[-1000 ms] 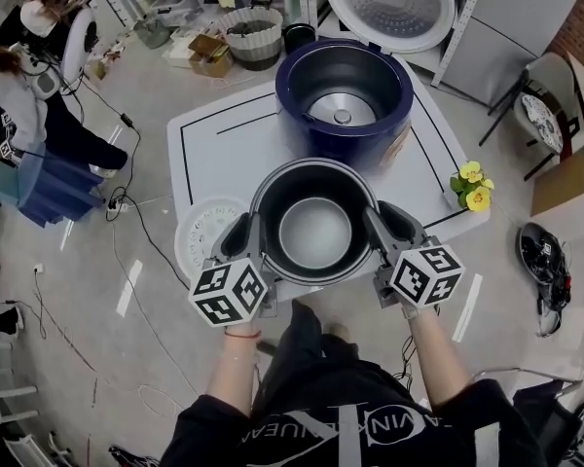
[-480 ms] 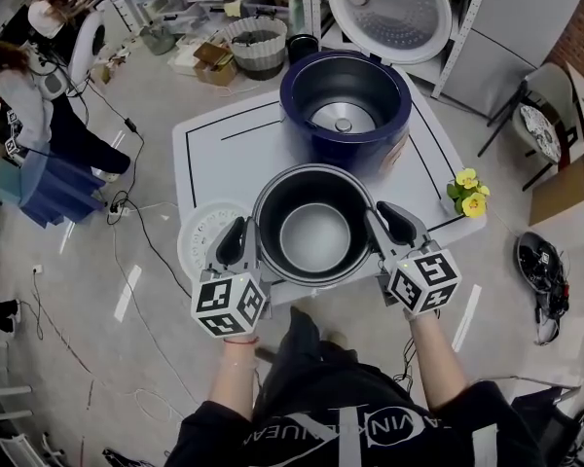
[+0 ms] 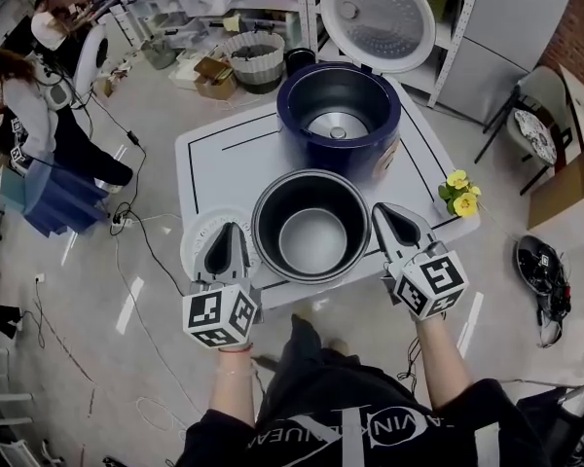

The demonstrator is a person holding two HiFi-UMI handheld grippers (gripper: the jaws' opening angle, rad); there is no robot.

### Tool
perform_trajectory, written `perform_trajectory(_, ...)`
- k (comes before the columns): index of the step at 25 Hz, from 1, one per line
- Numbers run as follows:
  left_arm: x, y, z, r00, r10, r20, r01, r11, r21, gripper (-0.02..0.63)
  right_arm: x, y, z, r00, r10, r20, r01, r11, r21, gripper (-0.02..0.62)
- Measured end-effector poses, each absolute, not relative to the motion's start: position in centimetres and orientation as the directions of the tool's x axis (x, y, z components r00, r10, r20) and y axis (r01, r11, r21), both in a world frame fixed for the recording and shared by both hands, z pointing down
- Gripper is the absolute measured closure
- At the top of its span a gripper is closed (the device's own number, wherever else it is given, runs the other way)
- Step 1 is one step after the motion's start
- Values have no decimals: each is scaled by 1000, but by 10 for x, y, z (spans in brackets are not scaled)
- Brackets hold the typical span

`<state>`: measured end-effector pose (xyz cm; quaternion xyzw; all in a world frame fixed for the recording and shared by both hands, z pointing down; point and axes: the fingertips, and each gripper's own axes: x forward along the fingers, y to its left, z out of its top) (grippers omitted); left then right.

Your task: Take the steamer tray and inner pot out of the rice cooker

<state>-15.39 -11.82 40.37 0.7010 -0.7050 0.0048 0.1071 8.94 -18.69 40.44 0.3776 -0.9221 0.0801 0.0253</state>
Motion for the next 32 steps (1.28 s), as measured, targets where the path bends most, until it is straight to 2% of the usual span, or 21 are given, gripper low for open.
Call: perform_trajectory(32, -162, -79, 318, -34, -999, 22, -995, 36, 98, 589, 104, -162, 328, -737, -674, -56, -668, 738, -91, 597)
